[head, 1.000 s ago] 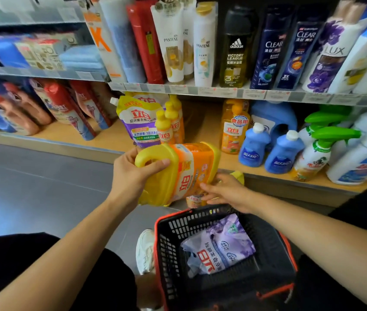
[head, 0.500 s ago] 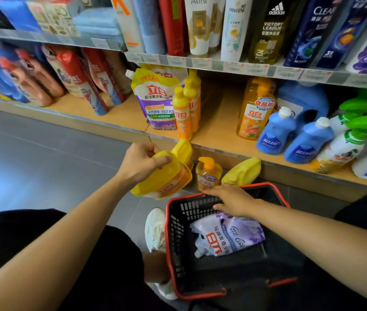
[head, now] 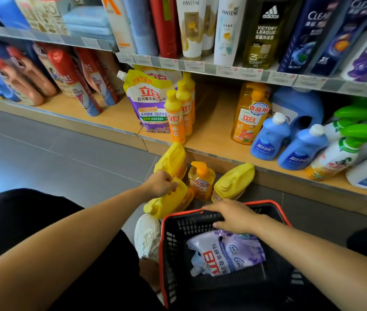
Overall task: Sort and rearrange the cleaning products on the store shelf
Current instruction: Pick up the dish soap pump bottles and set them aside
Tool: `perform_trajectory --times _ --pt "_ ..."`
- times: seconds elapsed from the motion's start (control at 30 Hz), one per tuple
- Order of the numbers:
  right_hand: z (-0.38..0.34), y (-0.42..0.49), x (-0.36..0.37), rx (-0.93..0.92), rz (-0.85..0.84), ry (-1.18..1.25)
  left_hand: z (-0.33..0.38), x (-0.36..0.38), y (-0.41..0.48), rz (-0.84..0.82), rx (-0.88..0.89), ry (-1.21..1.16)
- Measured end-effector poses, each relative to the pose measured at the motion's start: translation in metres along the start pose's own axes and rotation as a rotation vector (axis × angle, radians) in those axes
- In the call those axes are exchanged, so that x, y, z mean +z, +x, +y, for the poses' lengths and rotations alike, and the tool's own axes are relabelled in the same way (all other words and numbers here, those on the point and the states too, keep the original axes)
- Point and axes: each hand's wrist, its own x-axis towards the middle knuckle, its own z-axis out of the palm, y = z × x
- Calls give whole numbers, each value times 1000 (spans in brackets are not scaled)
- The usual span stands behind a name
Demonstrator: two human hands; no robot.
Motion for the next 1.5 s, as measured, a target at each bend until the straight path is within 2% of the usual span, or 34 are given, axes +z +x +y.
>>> perform_trajectory --times 0.27,0.37,0.47,0.57,0.73,0.8,1.0,1.1,1.3,1.37,1.47,1.5 --pt "5 -5 -6 -25 11 168 19 4 14 -54 -63 -82" --pt "7 -7 -17 0 54 234 30 3 18 -39 -69 8" --pt "16 -8 -45 69 250 272 53 -3 22 120 79 151" --pt "36 -13 -86 145 502 284 89 -8 32 154 235 26" --pt "73 -21 -140 238 887 232 154 -2 65 200 357 -118" --pt "86 -20 -152 280 981 174 175 3 82 226 410 -172" --pt "112 -9 -159 346 863 148 222 15 131 285 586 -244" --pt "116 -8 -158 316 930 200 235 24 151 273 645 -146" --pt "118 -8 -160 297 963 218 227 31 174 394 667 98" --pt "117 -7 -161 286 971 244 219 29 175 382 671 44" --pt "117 -8 -162 273 972 268 207 31 171 253 729 -183" --pt "117 -9 -162 271 971 266 204 34 170 258 737 -224"
